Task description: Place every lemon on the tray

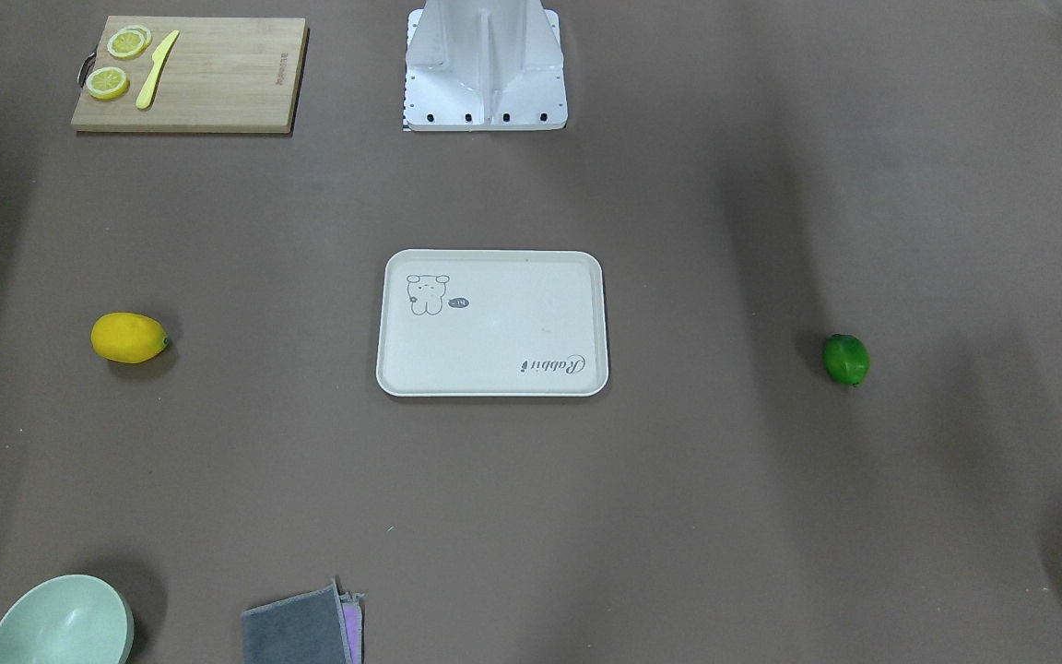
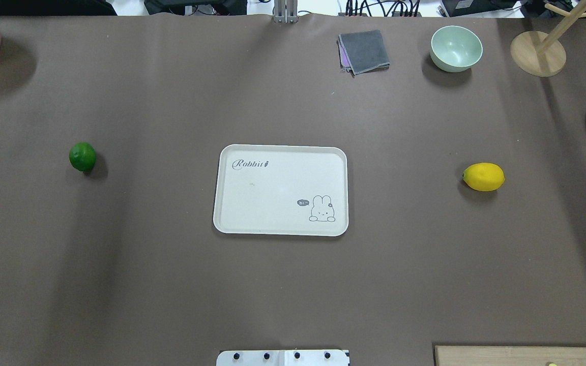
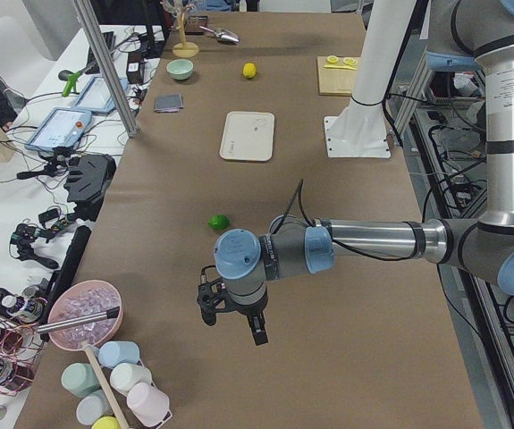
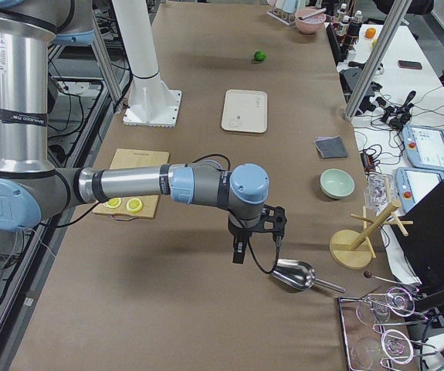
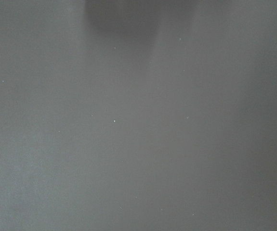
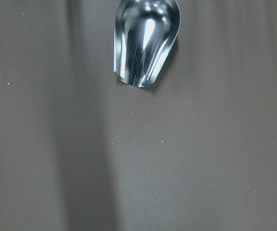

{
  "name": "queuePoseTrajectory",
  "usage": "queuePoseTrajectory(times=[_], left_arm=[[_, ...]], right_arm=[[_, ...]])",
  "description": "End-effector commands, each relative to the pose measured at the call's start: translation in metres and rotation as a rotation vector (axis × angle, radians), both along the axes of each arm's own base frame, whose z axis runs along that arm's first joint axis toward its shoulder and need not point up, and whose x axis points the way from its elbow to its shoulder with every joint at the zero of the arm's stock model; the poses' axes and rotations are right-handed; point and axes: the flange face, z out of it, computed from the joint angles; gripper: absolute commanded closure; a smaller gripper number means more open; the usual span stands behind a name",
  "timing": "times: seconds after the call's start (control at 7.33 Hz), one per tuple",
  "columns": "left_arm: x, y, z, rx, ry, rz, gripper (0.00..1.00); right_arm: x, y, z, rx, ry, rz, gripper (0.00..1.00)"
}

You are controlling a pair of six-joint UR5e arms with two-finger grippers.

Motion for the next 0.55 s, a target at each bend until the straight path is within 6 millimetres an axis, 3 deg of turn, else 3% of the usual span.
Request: queuePoseTrajectory(times=[0.0,0.27,0.41], left_arm=[[0.009,-0.013,-0.002,0.004,-0.002,0.022,0.02],[0.014,-0.025,0.003,0.000,-0.009,0.046,0.02],[0.037,-0.029,-0.002,0.012,-0.010,0.092,0.02]], right_arm=[[0.000,0.000,-0.001,0.000,0.000,0.001,0.01],[0.000,0.000,-0.003,0.004,-0.008,0.003,0.01],[0.000,0.000,-0.006,0.010,-0.007,0.003,0.01]])
